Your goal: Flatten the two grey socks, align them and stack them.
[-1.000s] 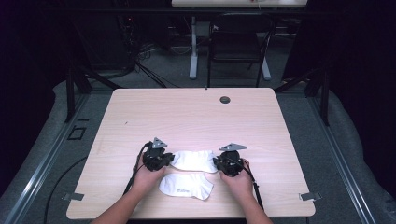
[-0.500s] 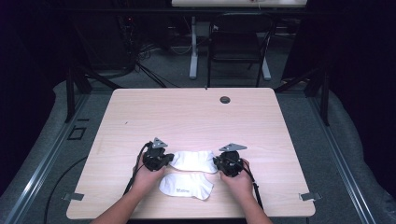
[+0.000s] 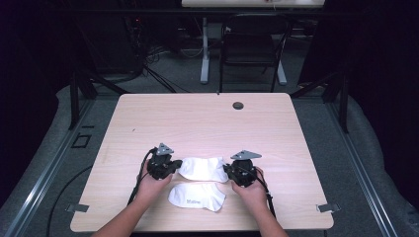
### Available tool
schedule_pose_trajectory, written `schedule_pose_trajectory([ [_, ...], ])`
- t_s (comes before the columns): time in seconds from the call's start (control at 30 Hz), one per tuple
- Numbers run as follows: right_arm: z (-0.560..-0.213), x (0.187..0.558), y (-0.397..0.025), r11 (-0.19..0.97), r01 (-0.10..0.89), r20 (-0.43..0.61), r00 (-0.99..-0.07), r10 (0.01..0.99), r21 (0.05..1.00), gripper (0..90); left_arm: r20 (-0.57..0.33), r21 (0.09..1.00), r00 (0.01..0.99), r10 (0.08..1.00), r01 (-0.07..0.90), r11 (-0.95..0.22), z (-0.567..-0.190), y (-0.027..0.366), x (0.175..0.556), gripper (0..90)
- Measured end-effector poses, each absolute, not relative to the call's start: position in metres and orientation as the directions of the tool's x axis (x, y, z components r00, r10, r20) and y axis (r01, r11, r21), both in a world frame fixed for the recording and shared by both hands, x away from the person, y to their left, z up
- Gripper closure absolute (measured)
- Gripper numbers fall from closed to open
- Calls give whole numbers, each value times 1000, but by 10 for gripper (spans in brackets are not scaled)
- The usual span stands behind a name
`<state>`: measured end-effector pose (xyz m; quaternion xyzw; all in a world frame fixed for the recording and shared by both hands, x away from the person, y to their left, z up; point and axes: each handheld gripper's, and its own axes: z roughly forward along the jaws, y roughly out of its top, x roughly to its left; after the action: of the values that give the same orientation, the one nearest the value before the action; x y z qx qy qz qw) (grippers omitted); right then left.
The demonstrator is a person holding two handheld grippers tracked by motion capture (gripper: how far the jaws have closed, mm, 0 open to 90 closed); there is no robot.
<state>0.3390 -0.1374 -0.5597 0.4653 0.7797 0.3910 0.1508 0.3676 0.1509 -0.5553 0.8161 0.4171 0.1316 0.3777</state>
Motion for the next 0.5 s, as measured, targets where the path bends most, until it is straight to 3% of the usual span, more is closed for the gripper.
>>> schedule_pose_trajectory([
  [0.5, -542, 330, -139, 248, 584, 139, -536, 833, 773, 859, -100, 743, 642, 760, 557, -373, -539, 156, 358, 893],
])
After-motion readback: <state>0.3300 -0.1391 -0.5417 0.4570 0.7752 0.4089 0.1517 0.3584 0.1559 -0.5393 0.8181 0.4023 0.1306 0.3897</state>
